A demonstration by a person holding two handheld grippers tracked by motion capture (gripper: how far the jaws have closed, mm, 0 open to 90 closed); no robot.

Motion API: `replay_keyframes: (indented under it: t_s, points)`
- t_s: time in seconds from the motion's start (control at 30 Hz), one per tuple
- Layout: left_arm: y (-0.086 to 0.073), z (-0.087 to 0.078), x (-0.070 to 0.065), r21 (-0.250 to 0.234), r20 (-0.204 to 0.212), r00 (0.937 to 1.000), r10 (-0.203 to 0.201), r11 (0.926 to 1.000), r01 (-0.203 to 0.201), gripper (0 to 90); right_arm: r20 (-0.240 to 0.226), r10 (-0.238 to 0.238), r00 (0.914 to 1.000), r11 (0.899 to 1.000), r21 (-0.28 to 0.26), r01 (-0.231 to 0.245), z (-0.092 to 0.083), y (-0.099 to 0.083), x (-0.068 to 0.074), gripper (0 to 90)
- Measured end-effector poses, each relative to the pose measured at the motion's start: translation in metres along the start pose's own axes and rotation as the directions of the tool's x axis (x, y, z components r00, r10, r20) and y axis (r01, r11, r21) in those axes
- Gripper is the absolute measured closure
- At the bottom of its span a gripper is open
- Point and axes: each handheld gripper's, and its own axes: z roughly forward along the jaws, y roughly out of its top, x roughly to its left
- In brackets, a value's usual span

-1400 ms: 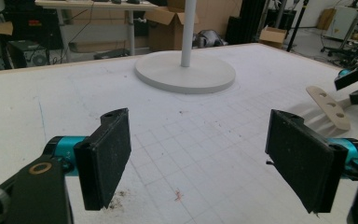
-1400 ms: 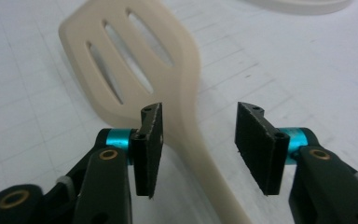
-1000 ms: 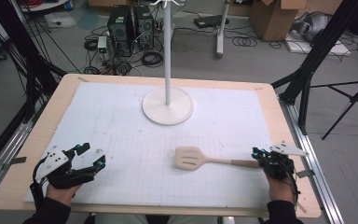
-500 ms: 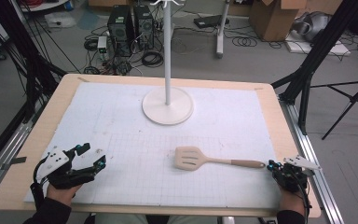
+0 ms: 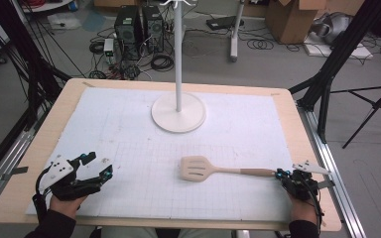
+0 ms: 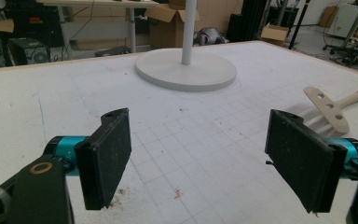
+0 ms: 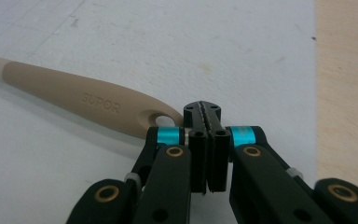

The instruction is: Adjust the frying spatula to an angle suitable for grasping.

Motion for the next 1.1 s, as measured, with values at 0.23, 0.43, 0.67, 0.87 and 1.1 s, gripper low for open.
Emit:
replay_keyframes:
  t_s: [0.23,0.43,0.67,0.87,1.1]
  points:
    - [0.0,0.0,0.0,-0.003,0.0,1.0,-0.004,1.0,0.004,22.8,-0.034,-0.062,0.9975,0.998,0.021,0.062,0.016,0.017,0.02,89.3]
    - [0.0,-0.001,0.001,-0.007,-0.001,1.0,-0.004,1.0,0.004,22.9,-0.049,-0.098,0.994,0.994,0.039,0.1,0.038,0.038,0.04,89.3]
    - [0.001,-0.002,0.003,-0.011,-0.003,1.0,-0.006,0.9999,0.006,22.9,-0.078,-0.13,0.9883,0.99,0.047,0.134,0.05,0.051,0.058,89.3]
    - [0.001,-0.002,0.003,-0.011,-0.003,0.9999,-0.01,0.9999,0.01,22.8,-0.107,-0.152,0.9826,0.986,0.044,0.158,0.055,0.055,0.07,89.3]
    - [0.001,-0.003,0.004,-0.013,-0.007,0.9999,-0.009,0.9999,0.009,22.9,-0.136,-0.163,0.9773,0.984,0.045,0.17,0.056,0.056,0.08,89.3]
